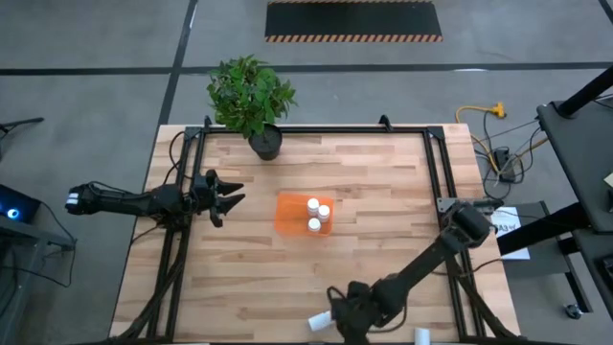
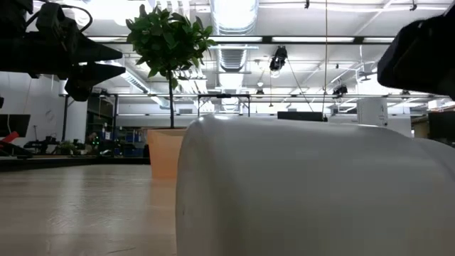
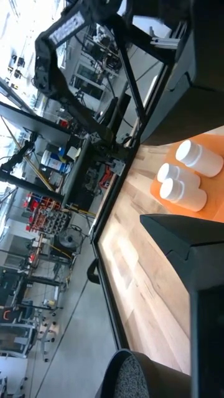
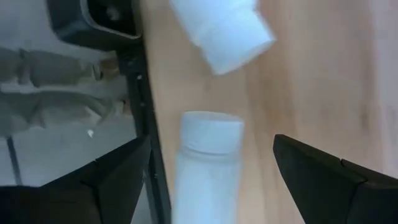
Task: Pick and place pill bottles into a basket
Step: Adjust the white pill bottles on the table
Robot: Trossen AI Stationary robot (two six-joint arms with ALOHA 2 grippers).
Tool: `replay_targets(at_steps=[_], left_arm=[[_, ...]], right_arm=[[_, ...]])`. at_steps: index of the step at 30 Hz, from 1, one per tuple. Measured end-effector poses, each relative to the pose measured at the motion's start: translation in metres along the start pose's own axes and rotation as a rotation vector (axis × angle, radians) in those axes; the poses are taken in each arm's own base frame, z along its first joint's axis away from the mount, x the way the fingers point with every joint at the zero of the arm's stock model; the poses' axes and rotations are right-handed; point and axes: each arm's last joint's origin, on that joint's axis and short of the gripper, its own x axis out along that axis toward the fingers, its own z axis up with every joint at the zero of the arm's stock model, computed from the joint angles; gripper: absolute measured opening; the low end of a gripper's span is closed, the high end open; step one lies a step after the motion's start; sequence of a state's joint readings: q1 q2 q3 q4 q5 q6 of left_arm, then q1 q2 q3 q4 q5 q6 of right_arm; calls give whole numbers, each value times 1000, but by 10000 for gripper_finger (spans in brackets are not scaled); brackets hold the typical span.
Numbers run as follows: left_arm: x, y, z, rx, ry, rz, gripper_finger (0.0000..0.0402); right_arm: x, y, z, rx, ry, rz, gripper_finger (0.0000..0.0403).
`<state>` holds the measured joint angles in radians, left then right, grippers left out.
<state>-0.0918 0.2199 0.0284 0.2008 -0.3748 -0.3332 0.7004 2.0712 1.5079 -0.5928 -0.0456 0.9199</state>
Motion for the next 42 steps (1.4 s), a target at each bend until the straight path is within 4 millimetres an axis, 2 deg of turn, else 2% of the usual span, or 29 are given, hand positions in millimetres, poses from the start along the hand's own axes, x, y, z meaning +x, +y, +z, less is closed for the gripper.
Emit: replay_targets(at_steps=[4, 8, 21, 35, 38, 42], left_arm=[[0, 0, 0, 0, 0, 0, 173], [0, 0, 0, 0, 0, 0, 173], [0, 0, 0, 0, 0, 0, 173], [0, 0, 0, 0, 0, 0, 173], [0, 0, 0, 0, 0, 0, 173], [0, 0, 0, 0, 0, 0, 173]], right_arm=[[9, 14, 2, -38, 19, -16, 327], [8, 18, 3, -54, 9, -25, 326], [19, 9, -4, -134, 56, -86, 326], [20, 9, -2, -197, 37, -78, 326], [20, 7, 1, -194, 22, -84, 318], [20, 3, 6, -195, 17, -90, 281]])
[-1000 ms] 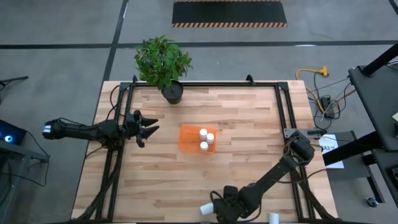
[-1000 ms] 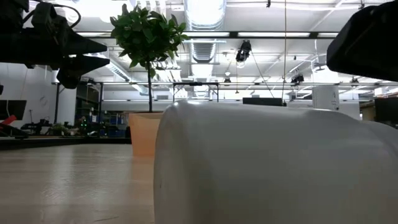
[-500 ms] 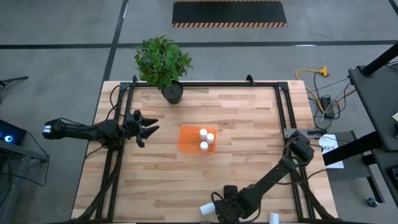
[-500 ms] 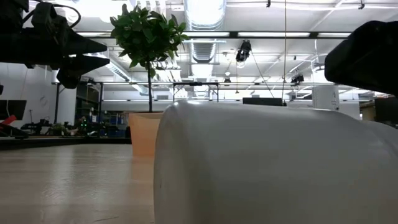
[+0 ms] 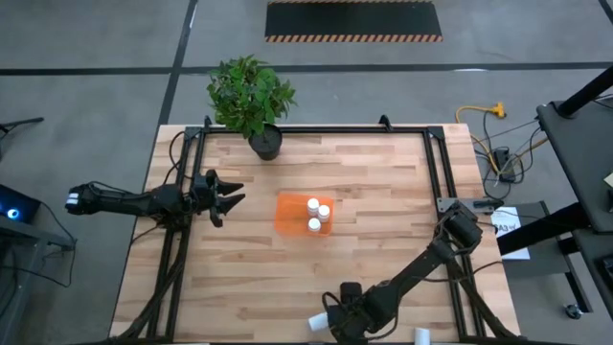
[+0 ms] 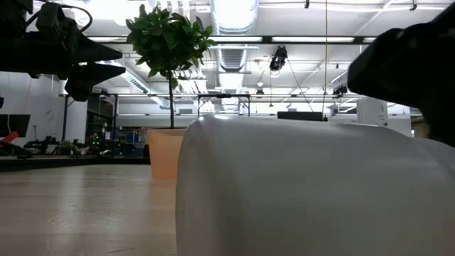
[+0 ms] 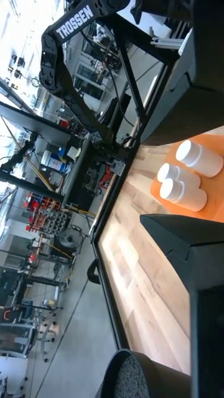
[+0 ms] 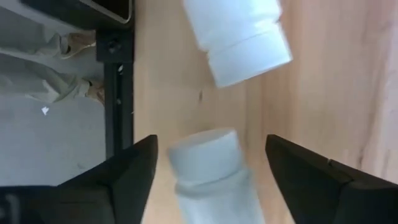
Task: Pick and place pill bottles into a basket
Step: Adjust the white pill bottles on the table
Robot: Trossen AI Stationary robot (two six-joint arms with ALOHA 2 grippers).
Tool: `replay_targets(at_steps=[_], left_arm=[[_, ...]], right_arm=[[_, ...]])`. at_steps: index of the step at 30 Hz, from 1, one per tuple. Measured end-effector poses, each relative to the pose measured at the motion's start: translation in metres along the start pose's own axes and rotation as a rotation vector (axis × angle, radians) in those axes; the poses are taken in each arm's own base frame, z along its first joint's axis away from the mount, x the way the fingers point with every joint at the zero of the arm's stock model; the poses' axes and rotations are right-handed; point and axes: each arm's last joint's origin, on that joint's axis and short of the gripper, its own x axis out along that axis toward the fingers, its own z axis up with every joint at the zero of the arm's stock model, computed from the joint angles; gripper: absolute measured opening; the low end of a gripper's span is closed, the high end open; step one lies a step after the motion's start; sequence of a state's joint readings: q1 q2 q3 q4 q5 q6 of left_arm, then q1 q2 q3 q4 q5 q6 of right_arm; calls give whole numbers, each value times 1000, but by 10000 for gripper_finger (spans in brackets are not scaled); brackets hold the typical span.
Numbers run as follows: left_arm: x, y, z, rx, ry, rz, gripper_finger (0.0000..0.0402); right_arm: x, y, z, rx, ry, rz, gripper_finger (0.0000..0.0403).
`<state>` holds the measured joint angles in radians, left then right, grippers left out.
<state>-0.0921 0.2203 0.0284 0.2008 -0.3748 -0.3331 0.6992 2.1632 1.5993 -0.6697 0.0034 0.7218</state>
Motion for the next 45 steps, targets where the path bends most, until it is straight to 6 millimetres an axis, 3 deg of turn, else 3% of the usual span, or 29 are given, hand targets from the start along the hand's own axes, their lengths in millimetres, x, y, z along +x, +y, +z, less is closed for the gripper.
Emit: replay_targets(at_steps=[11, 22, 29, 33, 41, 45], left_arm=[[0, 0, 0, 0, 0, 0, 173], [0, 0, 0, 0, 0, 0, 173], [0, 0, 0, 0, -1, 0, 173], [0, 0, 0, 0, 0, 0, 173], [0, 0, 0, 0, 0, 0, 173], [0, 0, 0, 0, 0, 0, 173]], right_arm=[[0, -7, 4, -64, 12, -1, 144], [-6, -25, 10, -1, 1, -128, 140], [-16, -31, 11, 221, -236, -203, 140], [-17, -38, 4, 327, -428, -135, 140], [-18, -69, -26, 452, -794, 1, 140], [-10, -88, -43, 473, -917, 44, 140]])
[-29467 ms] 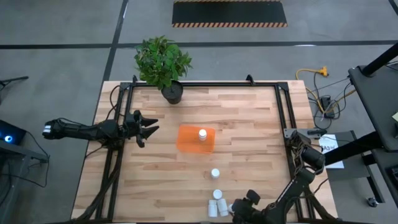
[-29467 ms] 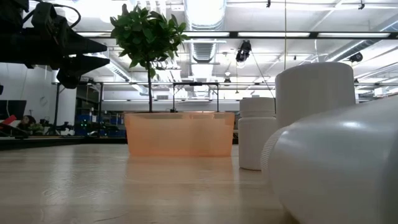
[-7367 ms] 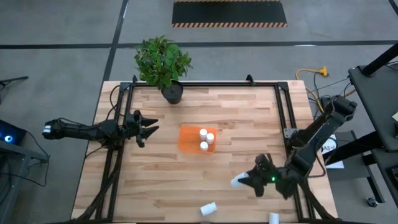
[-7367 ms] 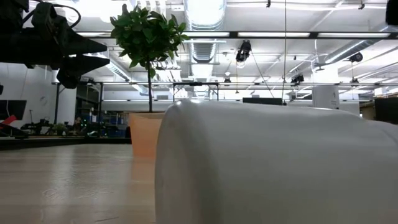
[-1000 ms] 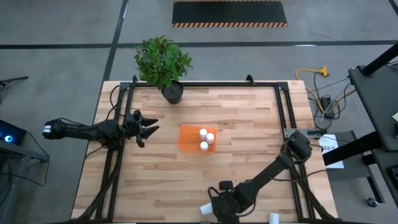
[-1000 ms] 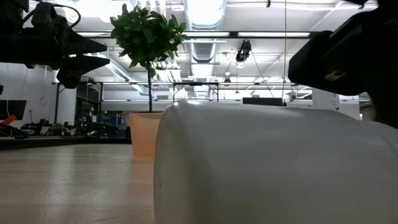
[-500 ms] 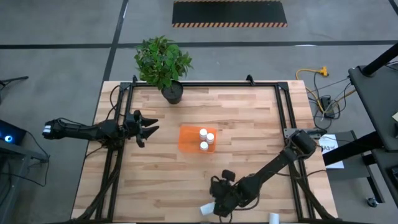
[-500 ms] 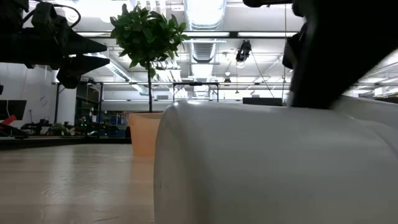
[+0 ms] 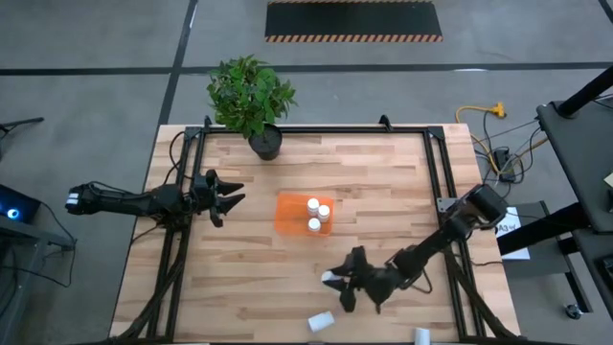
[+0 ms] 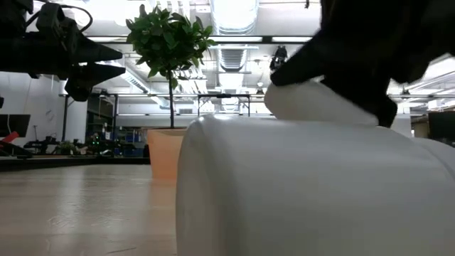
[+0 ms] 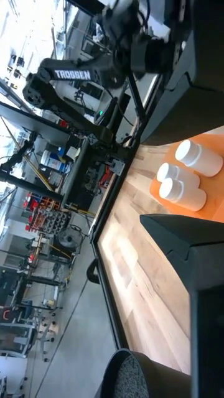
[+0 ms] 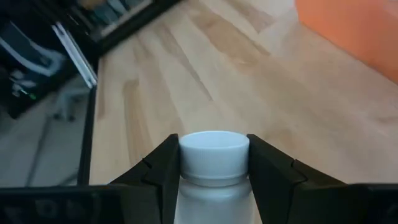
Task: Pick and place pill bottles into a basket
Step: Adjust the white pill bottles on the table
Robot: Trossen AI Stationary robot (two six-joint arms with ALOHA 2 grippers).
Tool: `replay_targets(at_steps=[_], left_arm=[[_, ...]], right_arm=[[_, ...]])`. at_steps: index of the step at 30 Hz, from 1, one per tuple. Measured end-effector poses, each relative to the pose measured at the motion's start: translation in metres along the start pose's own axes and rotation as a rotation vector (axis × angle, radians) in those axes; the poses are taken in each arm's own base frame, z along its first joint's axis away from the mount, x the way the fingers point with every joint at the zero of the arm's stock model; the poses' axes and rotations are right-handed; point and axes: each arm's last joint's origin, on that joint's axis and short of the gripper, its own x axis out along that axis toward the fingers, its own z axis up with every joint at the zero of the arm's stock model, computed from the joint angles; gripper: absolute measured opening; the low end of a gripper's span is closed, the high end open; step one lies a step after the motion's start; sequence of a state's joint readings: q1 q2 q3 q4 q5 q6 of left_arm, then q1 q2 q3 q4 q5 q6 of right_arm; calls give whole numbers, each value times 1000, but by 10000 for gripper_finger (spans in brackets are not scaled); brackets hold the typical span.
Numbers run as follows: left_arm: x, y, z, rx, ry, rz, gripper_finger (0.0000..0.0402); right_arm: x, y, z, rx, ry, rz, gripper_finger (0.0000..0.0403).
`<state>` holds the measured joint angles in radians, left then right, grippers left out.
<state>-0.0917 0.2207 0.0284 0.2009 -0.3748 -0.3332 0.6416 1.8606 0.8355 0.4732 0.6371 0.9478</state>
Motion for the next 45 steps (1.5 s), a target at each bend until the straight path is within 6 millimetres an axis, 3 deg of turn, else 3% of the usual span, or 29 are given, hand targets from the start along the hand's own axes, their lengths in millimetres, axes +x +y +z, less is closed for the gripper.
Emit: replay_targets(at_steps=[7, 13, 25, 33, 41, 45], left_arm=[[0, 0, 0, 0, 0, 0, 173], [0, 0, 0, 0, 1, 0, 173], [0, 0, 0, 0, 0, 0, 173], [0, 0, 0, 0, 0, 0, 173], [0, 0, 0, 0, -1, 0, 173], [0, 0, 0, 0, -1, 0, 173]], right_arm=[[-2, -40, -14, 21, -221, 88, 140], [8, -55, -28, -147, -297, 101, 140], [24, -65, -49, -188, -372, 141, 140], [27, -61, -48, -233, -384, 138, 140], [30, -62, -46, -249, -382, 121, 222], [30, -62, -46, -240, -381, 123, 245]])
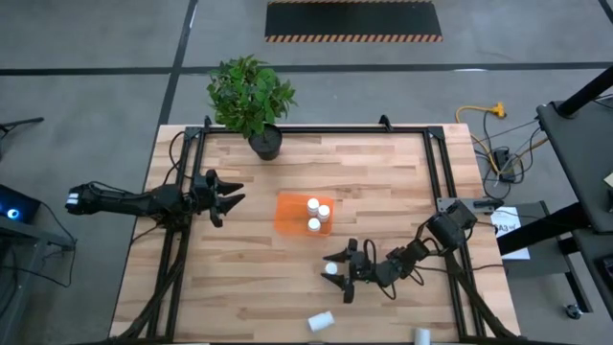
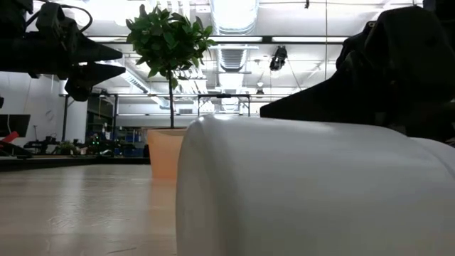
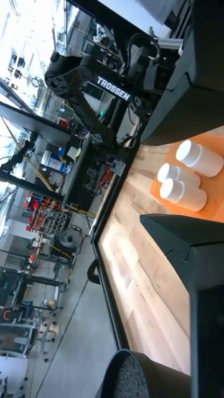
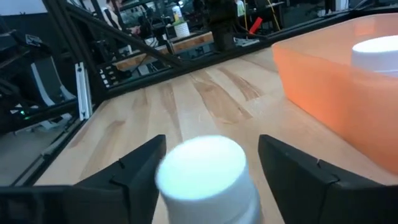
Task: Pick and place pill bottles into a basket
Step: Adjust the white pill bottles on the table
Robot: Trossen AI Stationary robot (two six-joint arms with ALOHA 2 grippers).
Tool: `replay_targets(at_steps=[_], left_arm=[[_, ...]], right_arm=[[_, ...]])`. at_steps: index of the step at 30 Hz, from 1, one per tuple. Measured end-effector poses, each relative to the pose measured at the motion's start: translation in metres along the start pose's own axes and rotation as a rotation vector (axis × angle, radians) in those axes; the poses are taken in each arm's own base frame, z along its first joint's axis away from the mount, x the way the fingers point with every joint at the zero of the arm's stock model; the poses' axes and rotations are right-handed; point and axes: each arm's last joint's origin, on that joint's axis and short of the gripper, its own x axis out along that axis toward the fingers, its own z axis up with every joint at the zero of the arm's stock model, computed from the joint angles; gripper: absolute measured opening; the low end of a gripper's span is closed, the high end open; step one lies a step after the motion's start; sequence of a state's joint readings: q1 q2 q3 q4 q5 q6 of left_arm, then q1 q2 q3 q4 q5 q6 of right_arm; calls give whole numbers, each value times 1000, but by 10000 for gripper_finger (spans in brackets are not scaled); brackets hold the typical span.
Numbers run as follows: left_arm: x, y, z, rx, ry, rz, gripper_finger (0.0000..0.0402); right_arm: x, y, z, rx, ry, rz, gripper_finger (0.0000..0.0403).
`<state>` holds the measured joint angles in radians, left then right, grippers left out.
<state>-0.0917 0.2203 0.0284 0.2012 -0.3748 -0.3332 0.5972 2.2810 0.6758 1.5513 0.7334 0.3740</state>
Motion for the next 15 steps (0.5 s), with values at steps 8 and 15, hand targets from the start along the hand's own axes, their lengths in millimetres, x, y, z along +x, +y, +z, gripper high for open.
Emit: replay_targets(at_steps=[8, 15], left_arm=[[0, 0, 0, 0, 0, 0, 173], [0, 0, 0, 0, 0, 0, 173]], right_arm=[[1, 3, 6, 27, -13, 5, 268], [2, 15, 34, 3, -65, 24, 292]])
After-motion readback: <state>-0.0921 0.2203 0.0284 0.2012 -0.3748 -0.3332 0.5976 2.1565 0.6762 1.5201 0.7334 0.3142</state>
